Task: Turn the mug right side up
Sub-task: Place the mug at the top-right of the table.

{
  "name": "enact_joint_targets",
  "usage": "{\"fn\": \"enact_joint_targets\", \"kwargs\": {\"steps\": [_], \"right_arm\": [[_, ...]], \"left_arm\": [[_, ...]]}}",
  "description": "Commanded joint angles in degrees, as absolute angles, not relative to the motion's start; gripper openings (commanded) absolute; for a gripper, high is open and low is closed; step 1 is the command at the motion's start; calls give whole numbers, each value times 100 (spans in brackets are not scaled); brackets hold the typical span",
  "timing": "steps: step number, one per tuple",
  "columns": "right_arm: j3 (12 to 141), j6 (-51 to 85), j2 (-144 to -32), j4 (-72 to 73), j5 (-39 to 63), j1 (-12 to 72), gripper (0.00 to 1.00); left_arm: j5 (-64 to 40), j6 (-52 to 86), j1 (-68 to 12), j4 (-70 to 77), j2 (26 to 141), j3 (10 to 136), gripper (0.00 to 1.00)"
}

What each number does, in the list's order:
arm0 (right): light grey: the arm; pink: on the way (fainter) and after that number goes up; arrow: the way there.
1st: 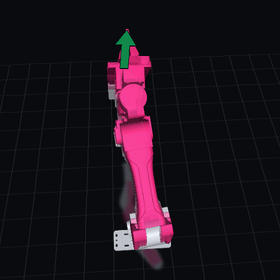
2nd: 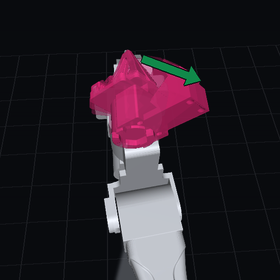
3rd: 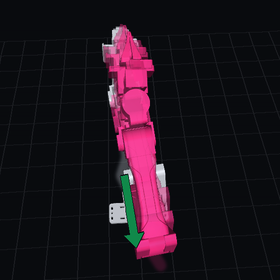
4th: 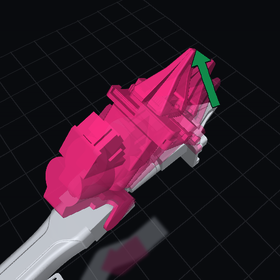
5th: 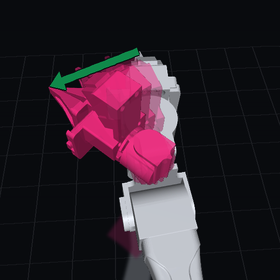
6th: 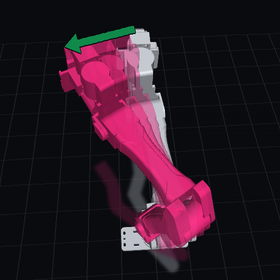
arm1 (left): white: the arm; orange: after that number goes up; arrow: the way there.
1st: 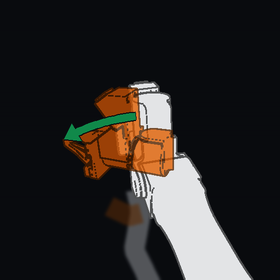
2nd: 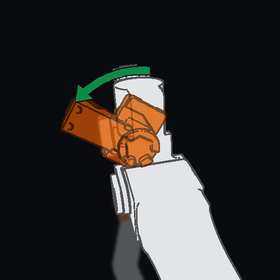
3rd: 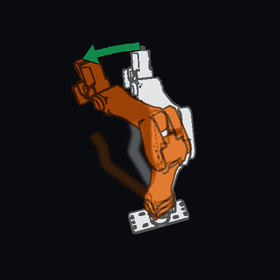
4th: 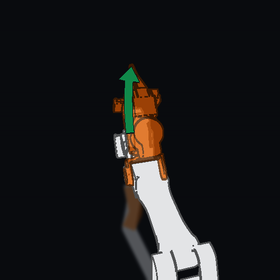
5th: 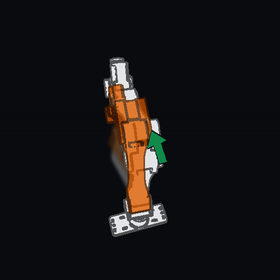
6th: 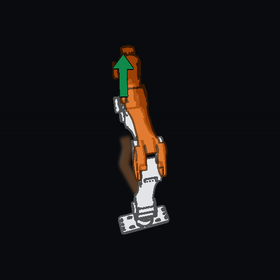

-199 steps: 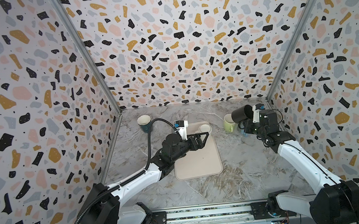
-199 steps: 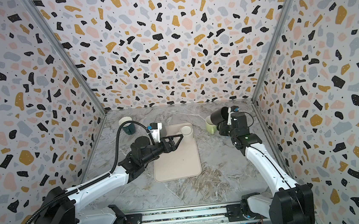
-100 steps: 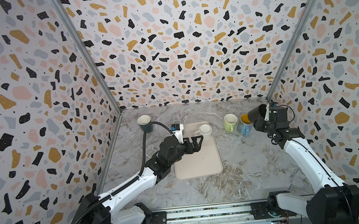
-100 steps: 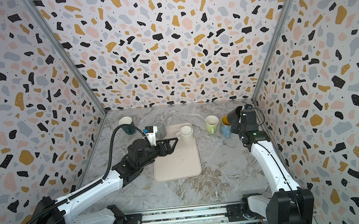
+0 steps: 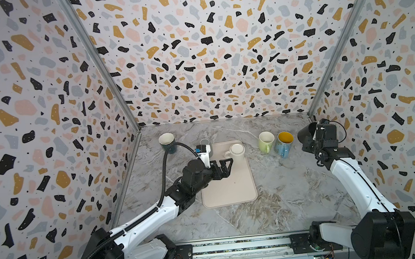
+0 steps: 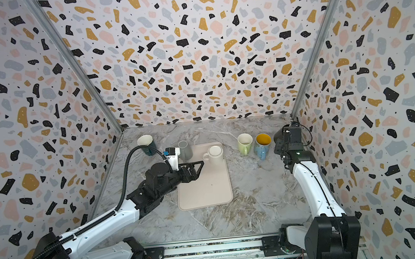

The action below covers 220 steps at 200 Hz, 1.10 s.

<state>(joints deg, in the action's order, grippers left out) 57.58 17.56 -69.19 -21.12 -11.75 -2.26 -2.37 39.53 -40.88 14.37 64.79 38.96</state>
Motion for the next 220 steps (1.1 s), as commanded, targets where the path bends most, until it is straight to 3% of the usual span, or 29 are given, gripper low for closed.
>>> {"fn": "enact_joint_targets", "kwargs": {"steps": [1, 220], "right_arm": [[5876, 1618, -6844, -1683, -1569, -268, 0], [5717, 1818, -8458, -1064, -1661, -345, 0]], "left_arm": [[-143, 3797, -4078, 1538, 6381, 3842, 100], [246, 3586, -4059, 1290, 6740, 3937, 100]]}}
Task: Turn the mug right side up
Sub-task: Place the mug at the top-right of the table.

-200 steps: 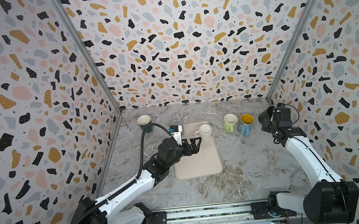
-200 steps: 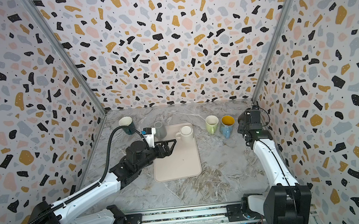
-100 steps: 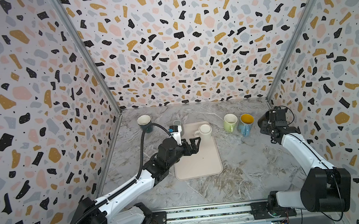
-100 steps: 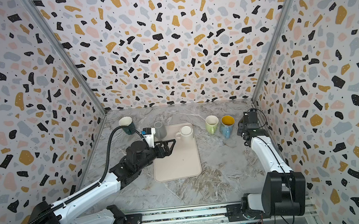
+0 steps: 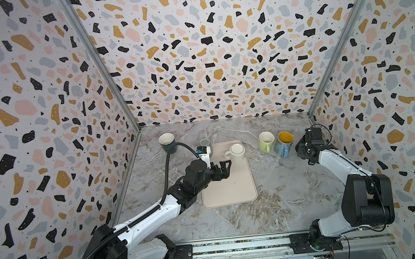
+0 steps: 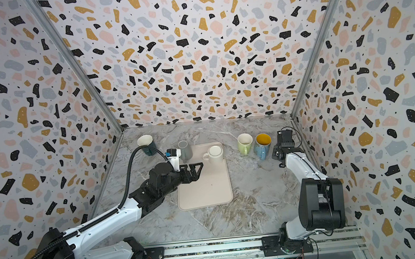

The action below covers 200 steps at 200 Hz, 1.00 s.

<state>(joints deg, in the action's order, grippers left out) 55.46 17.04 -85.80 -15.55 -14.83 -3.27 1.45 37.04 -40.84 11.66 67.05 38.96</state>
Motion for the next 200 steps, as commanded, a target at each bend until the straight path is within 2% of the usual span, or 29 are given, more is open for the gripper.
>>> {"fn": "enact_joint_targets", "kwargs": {"steps": [1, 168, 179, 190, 200], "right_arm": [[5719, 1819, -8461, -1064, -1661, -348, 0], [5716, 1883, -8787, -1048, -1492, -281, 2], [5730, 1892, -8823, -1058, -1499, -272, 3], [5724, 1911, -8832, -1058, -1503, -272, 9], [5714, 1916, -8827, -1059, -1480, -272, 21]], "left_arm": [[246, 3582, -4060, 1291, 6741, 3937, 100], [211, 3587, -4052, 1397, 7000, 3929, 100], [202, 3577, -4047, 1397, 7009, 3929, 100], [202, 3566, -4052, 1397, 7005, 3929, 100], [211, 3551, -4051, 1387, 7005, 3929, 100]]}}
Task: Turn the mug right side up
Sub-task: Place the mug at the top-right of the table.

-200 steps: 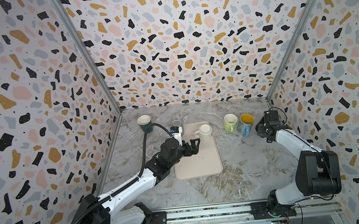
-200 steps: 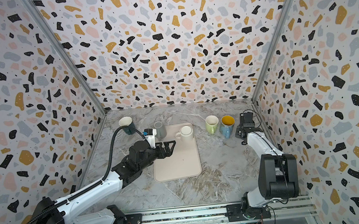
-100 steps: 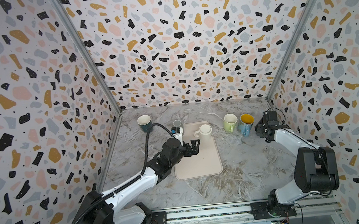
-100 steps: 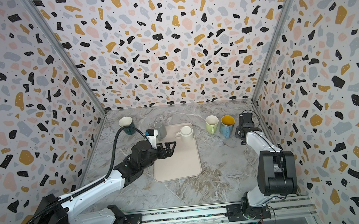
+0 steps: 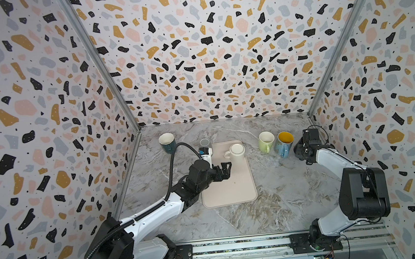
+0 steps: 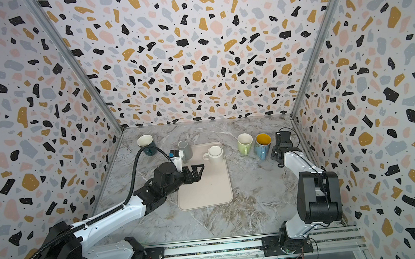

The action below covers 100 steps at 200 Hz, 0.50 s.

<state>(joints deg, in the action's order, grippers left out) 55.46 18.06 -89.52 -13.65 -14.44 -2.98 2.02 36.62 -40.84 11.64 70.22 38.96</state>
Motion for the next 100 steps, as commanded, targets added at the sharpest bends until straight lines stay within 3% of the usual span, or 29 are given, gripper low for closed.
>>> {"fn": "enact_joint_targets", "kwargs": {"steps": [1, 10, 32, 100], "right_arm": [[5714, 1916, -8825, -1061, -1478, -272, 24], [5720, 1915, -8811, -1057, -1426, -265, 40], [5701, 1881, -8722, -1002, -1413, -229, 59], [5732, 1936, -8371, -1011, -1369, -169, 64]], "left_arm": [[211, 3551, -4052, 1388, 7005, 3929, 100], [220, 3546, -4051, 1373, 7007, 3929, 100], [260, 3517, -4051, 1364, 7013, 3929, 100], [308, 3515, -4043, 1317, 7022, 3964, 100]]}}
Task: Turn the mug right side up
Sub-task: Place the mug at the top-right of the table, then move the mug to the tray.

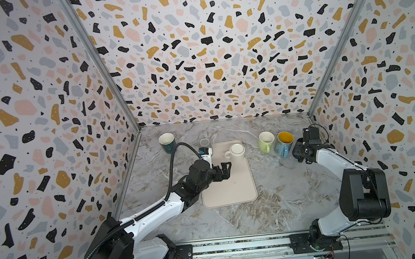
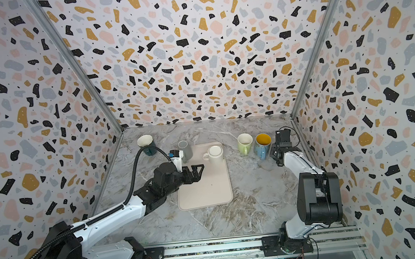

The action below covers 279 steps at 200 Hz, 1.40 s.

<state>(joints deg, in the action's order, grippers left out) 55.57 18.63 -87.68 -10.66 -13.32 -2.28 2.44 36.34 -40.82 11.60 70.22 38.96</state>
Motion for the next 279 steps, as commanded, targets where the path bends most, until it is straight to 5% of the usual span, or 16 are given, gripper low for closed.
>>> {"fn": "enact_joint_targets", "kwargs": {"steps": [1, 106, 193, 279], "right_arm": [[5727, 1939, -8365, -1011, -1374, -168, 64], [5351, 2028, -7064, -845, -1429, 450, 68], [4476, 2602, -6026, -578, 267, 776, 72], [3724, 2645, -5445, -753, 323, 774, 81]], "left_arm": [[308, 3515, -4043, 1318, 7022, 3964, 100], [473, 3480, -3917, 1120, 7158, 4032, 100], [595, 3577, -3457, 1177, 7985, 4699, 100], [555, 3586, -2991, 1263, 8814, 5230, 100]]}}
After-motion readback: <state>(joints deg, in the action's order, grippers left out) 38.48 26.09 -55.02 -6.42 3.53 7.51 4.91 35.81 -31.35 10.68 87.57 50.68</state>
